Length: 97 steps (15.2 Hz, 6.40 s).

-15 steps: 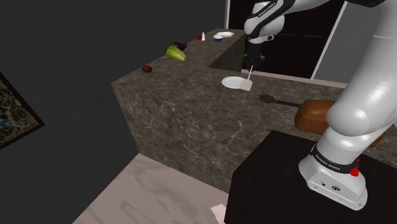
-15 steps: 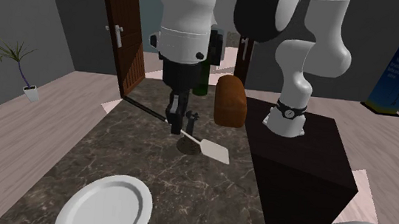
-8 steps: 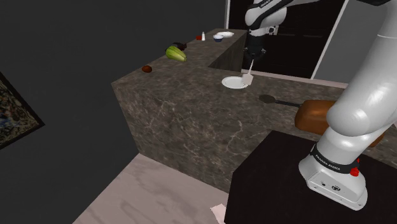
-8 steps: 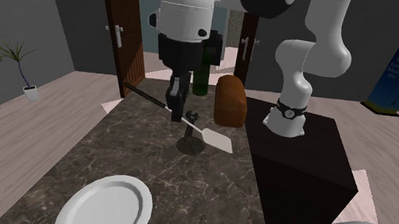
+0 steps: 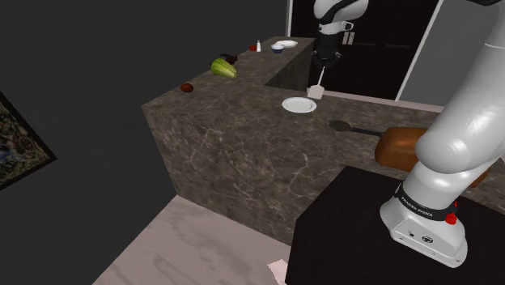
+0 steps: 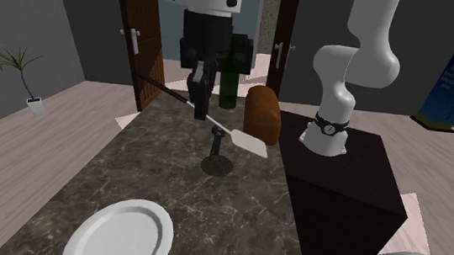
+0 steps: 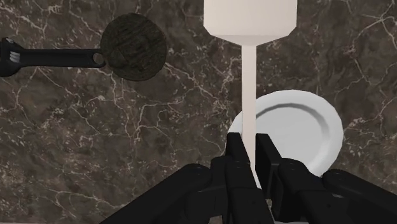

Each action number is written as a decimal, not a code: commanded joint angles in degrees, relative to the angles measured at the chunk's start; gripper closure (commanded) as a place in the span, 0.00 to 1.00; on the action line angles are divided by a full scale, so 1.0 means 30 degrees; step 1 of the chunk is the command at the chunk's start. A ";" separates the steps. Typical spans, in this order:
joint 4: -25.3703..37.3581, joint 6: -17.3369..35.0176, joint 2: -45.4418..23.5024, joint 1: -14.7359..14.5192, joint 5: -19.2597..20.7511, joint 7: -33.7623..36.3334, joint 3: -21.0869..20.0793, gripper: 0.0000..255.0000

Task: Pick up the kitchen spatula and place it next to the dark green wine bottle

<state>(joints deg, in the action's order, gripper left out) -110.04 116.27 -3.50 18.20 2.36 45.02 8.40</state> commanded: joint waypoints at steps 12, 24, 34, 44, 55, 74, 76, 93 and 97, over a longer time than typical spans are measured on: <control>0.2736 -0.3264 0.0525 -0.0038 0.0033 -0.0061 -0.0026 1.00; 0.6087 -0.6399 0.0310 -0.0031 -0.0026 -0.0207 -0.0022 1.00; 0.4316 -0.6414 0.2245 0.1336 0.0192 -0.2935 0.1351 1.00; 0.2915 -0.6095 0.3578 0.3292 0.0521 -0.7192 0.3724 1.00; 0.4003 -0.6118 0.2647 0.5518 0.0082 -1.2536 0.6768 1.00; 0.5899 -0.4840 -0.1227 0.8660 -0.2529 -1.8923 0.9742 1.00; 0.5336 -0.4314 -0.1182 0.8626 -0.2506 -1.8918 0.9725 1.00; 0.1459 -0.0074 -0.1656 0.8594 -0.2939 -1.9264 0.9599 1.00; 0.0755 0.0873 -0.1971 0.8643 -0.3201 -1.9448 0.9548 1.00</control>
<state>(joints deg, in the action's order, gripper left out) -107.16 118.13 -9.27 44.07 -7.09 -13.15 37.05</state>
